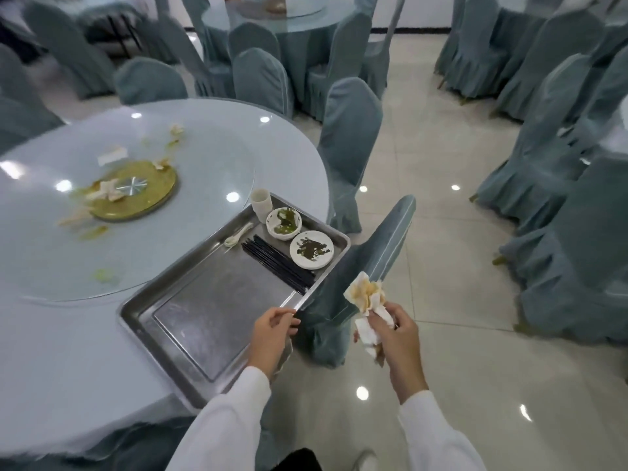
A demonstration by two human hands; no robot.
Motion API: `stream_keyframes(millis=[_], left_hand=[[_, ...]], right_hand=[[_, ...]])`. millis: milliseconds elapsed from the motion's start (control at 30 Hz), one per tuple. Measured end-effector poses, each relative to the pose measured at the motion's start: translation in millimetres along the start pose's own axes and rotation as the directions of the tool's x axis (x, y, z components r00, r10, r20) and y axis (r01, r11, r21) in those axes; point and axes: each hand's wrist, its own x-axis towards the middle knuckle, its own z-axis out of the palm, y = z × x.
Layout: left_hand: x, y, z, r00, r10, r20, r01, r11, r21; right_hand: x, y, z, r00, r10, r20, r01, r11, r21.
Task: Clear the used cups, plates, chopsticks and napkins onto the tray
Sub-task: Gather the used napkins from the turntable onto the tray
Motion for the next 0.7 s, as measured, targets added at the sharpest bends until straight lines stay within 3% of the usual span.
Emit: stream_keyframes(millis=[400,700], left_hand=[[80.5,25.2,42.7,0.973,-0.099,-0.206,0.091,0.995,-0.047],[212.8,48.2,73.2,0.974,-0.159,-0.159,0.167,0.985,0.035]], right_hand=[[113.9,-33.3,19.1,0.991,0.045,0.123,-0.042,0.999,-0.028],[224.6,-56.1,62.3,0.991,0.042,0.125,-0.021,0.986,-0.164]])
